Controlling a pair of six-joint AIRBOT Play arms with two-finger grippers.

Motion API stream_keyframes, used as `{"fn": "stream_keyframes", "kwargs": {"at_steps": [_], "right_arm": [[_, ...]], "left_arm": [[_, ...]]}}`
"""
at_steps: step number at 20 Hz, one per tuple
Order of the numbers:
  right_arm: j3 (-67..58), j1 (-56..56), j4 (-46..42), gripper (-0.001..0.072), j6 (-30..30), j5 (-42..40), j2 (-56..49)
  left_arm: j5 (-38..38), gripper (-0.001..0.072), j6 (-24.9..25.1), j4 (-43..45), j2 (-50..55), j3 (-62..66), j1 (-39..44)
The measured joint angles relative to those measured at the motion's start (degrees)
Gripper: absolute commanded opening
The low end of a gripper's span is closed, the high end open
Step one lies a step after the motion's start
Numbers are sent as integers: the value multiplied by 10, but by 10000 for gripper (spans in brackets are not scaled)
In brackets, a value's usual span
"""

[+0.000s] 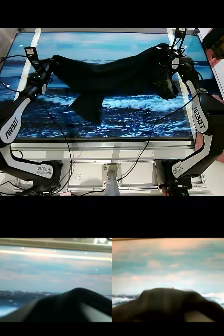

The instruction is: Fold the clothes and pants, and hang the long-sleeved shirts on hangers.

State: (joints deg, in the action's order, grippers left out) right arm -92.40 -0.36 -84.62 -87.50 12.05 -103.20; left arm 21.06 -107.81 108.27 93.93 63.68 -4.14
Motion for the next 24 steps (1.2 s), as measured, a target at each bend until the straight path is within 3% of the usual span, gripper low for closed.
{"fn": "stream_keyframes", "kwargs": {"at_steps": [5,8,9,10,11,12,16,19,21,23,24], "right_arm": [[0,7,1,469,-3,1,11],[0,33,1,478,-3,59,48],[0,47,1,477,-3,102,62],[0,63,-1,437,0,148,75],[0,80,-5,343,14,204,87],[0,98,-9,327,38,269,95],[17,158,-8,328,162,524,109],[59,197,11,334,212,650,122],[103,215,42,367,241,688,133],[144,223,80,579,268,698,140],[162,224,97,593,281,693,143]], "left_arm": [[10,704,1,-7,-10,3,1],[10,703,1,-8,-42,3,-5],[9,702,2,-9,-57,3,-9],[0,701,2,-9,-74,3,-12],[-7,699,2,-10,-93,3,-14],[-23,695,2,-10,-116,3,-16],[-129,692,2,-10,-215,3,-22],[-220,692,2,-10,-283,3,-32],[-260,692,2,-10,-316,3,-37],[-280,692,2,-10,-336,3,-39],[-289,692,2,-10,-343,3,-40]]}}
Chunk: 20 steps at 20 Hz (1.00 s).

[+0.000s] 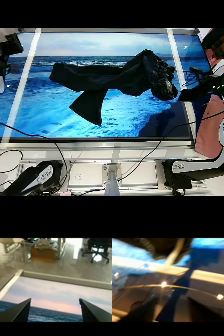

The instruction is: Fold the clothes and pants, and hang the long-sleeved shirts on hangers.

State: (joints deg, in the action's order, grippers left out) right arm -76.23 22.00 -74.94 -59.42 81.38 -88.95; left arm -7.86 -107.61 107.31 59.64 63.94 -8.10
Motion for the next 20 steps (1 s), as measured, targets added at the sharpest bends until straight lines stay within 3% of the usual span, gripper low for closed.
{"fn": "stream_keyframes", "kwargs": {"at_steps": [6,11,16,20], "right_arm": [[44,-30,36,626,38,-93,4],[57,-68,-3,626,59,-142,-2],[62,-78,-63,624,-3,-178,-17],[63,-80,-42,616,-43,-219,-37]], "left_arm": [[-18,692,0,1,-14,0,-1],[-21,692,-2,0,-17,0,-1],[-21,692,-4,0,-17,0,0],[-21,692,-4,0,-17,0,9]]}}
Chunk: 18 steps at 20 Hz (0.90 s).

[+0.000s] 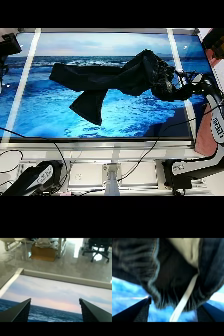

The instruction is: Fold the clothes and pants, and hang the long-sleeved shirts on hangers.

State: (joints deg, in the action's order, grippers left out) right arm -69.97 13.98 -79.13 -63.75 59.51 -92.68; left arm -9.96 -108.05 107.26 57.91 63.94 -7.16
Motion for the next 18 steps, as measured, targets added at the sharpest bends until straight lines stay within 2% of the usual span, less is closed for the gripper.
{"fn": "stream_keyframes", "kwargs": {"at_steps": [3,6,7,10,14,17,18], "right_arm": [[0,-1,35,610,-7,-26,-14],[0,-1,56,454,-10,-59,-23],[0,-1,60,435,-10,-70,-24],[0,-1,70,50,-10,-98,-26],[-5,-1,80,54,-12,-98,-23],[-22,-1,92,54,-12,-82,-4],[-29,-1,96,54,-12,-81,5]], "left_arm": [[0,692,0,0,0,0,5],[0,692,0,0,0,0,7],[0,692,0,0,0,0,7],[-5,692,0,0,0,0,8],[-45,682,0,0,-2,0,9],[-153,682,5,-25,-4,-1,14],[-203,681,22,-49,-4,-5,15]]}}
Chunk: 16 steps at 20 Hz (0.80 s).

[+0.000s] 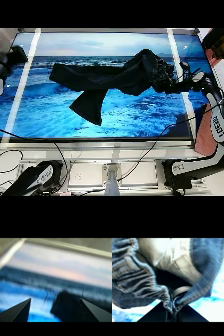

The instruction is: Fold the clothes and pants, and hang the long-sleeved shirts on hangers.

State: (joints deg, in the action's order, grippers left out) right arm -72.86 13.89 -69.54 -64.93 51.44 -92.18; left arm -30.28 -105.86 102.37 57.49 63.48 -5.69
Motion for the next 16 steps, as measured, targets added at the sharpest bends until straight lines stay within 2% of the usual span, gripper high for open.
{"fn": "stream_keyframes", "kwargs": {"at_steps": [1,2,3,6,10,11,12,13,16], "right_arm": [[-6,0,2,54,0,3,9],[-12,0,3,54,0,6,17],[-17,0,4,54,0,7,25],[-25,0,5,54,0,11,41],[-28,0,7,54,0,16,50],[-29,0,7,54,0,17,51],[-29,0,7,54,0,17,52],[-29,0,7,54,0,17,53],[-29,0,7,54,0,19,54]], "left_arm": [[-50,652,28,-39,0,-7,1],[-91,514,59,-86,0,-18,2],[-129,479,94,-144,0,-34,3],[-197,485,173,-300,0,-104,15],[-221,493,218,-424,0,-215,59],[-217,520,222,-447,0,-238,75],[-210,641,226,-468,0,-259,95],[-200,709,233,-489,2,-277,119],[-171,708,245,-532,20,-305,196]]}}
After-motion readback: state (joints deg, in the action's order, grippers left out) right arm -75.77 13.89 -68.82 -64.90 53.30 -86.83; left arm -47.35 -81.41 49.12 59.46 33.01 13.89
